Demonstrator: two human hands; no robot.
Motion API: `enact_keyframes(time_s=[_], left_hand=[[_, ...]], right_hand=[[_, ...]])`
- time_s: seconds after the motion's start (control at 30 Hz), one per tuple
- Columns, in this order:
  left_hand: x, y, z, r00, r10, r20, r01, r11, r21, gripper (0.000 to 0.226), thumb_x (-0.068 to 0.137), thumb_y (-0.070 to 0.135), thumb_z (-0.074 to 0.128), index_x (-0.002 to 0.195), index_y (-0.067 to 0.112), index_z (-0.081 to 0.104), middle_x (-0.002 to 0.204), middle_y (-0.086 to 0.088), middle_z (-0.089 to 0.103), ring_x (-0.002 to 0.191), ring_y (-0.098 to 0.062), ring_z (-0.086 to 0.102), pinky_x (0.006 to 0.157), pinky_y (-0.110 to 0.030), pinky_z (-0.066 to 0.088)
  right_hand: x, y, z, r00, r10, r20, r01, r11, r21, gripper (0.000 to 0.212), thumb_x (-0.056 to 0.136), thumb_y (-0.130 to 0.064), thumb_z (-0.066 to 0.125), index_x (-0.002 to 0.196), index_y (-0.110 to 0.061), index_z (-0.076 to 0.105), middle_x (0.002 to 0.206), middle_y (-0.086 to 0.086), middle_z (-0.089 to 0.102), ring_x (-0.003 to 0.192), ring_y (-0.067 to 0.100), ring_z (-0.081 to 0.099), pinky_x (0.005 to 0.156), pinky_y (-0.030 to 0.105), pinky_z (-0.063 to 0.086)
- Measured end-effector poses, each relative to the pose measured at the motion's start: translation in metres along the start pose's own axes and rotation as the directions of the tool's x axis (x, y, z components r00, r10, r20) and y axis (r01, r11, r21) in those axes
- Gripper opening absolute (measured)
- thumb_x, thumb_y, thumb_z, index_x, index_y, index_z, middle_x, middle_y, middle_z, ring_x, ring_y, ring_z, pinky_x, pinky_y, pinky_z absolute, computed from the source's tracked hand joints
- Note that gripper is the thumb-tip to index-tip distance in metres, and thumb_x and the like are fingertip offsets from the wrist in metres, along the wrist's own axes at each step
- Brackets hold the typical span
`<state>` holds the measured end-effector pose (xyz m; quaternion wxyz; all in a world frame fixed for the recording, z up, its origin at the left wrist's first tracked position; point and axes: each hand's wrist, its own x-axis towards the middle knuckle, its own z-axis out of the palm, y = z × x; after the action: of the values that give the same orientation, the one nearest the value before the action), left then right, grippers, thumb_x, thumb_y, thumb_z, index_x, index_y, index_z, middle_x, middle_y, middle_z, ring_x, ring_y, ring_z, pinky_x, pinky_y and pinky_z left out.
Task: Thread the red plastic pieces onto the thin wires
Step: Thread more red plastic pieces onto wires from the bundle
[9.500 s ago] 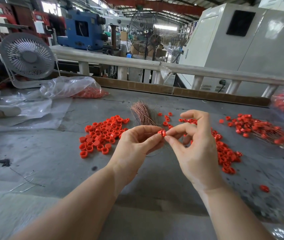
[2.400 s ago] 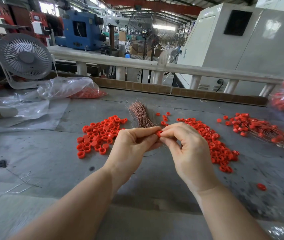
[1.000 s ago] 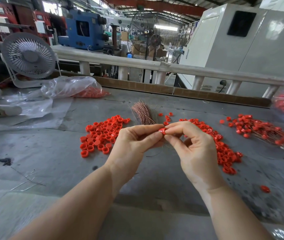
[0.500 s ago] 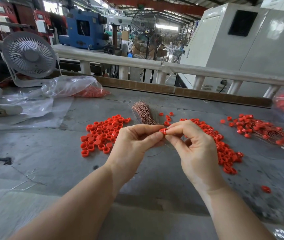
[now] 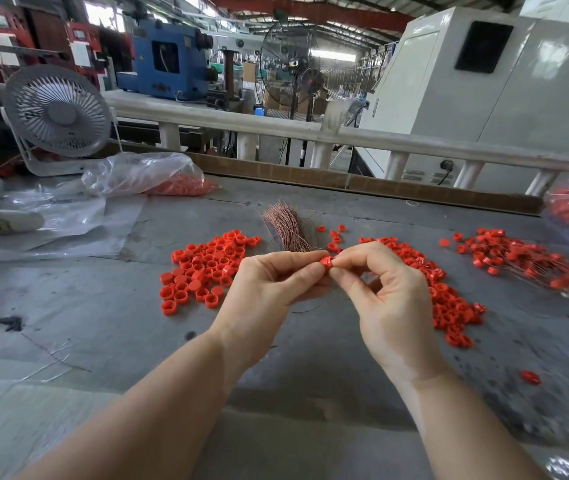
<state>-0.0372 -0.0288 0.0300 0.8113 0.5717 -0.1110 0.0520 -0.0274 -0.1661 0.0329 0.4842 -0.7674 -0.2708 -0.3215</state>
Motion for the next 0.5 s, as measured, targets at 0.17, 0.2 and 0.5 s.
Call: enact_keyframes(time_s=[0.17,0.2,0.5], left_hand=[[0.0003,0.0019,-0.0009,1.0,-0.006,0.017,0.006,1.0,-0.026,0.019,0.066,0.012,0.064,0.083,0.012,0.073,0.076,-0.007,0.073,0.069,-0.011,0.069,0.064,-0.016,0.053],[0.0002,0.0017,-0.0008,1.0,0.0,0.01,0.001,1.0,-0.017,0.02,0.066,0.012,0.065,0.084,0.012,0.073,0.074,-0.006,0.073,0.067,-0.01,0.069,0.063,-0.016,0.053],[0.0004,-0.0011,-0.0016,1.0,-0.007,-0.023,0.006,1.0,-0.027,0.02,0.063,0.012,0.067,0.082,0.009,0.073,0.072,-0.008,0.072,0.065,-0.012,0.068,0.061,-0.016,0.053]], right_hand=[[0.0003,-0.0025,-0.0003,0.999,0.05,-0.001,-0.05,0.998,0.032,0.011,0.078,-0.006,0.064,0.078,-0.017,0.065,0.076,-0.009,0.063,0.073,-0.004,0.057,0.067,0.004,0.038],[-0.0001,-0.003,-0.0002,0.999,0.05,0.003,-0.05,0.998,0.034,0.011,0.078,-0.005,0.064,0.078,-0.016,0.064,0.076,-0.008,0.063,0.073,-0.004,0.057,0.067,0.004,0.038],[-0.0011,-0.0037,0.0008,0.999,0.037,0.011,-0.037,0.999,-0.005,0.007,0.08,-0.006,0.062,0.08,-0.012,0.066,0.076,-0.006,0.063,0.074,0.001,0.058,0.068,0.008,0.042]])
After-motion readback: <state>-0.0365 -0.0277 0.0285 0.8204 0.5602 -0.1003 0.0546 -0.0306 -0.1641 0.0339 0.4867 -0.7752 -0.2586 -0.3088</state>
